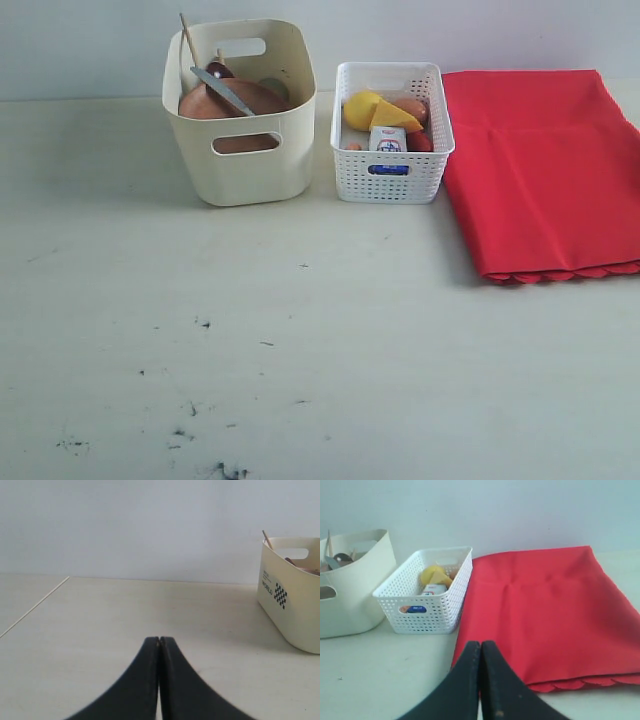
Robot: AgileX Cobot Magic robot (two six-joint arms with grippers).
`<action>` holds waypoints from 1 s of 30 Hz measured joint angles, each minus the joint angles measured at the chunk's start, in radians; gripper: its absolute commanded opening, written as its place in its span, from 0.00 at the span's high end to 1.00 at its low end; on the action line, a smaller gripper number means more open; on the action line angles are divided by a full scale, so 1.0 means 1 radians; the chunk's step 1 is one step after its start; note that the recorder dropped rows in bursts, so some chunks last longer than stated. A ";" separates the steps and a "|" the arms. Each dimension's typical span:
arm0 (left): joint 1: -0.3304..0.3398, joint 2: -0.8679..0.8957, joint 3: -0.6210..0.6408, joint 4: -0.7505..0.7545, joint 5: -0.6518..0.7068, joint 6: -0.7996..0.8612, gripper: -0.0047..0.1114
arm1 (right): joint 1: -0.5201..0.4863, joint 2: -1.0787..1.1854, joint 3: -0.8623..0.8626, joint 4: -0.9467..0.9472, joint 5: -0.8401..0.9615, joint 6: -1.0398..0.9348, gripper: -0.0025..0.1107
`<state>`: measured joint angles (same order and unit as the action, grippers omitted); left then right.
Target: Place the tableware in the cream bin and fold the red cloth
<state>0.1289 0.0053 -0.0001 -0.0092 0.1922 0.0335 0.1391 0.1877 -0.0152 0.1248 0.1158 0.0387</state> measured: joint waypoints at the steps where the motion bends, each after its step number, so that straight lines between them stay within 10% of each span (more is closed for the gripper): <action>1: 0.000 0.000 0.000 0.000 0.000 0.000 0.94 | 0.000 -0.035 0.009 -0.004 0.000 0.005 0.98; 30: 0.000 0.000 0.000 0.000 0.000 0.000 0.94 | 0.000 -0.181 0.011 -0.098 0.130 0.065 0.98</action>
<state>0.1289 0.0053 -0.0001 -0.0092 0.1922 0.0335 0.1391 0.0064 -0.0044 0.0272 0.2454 0.1039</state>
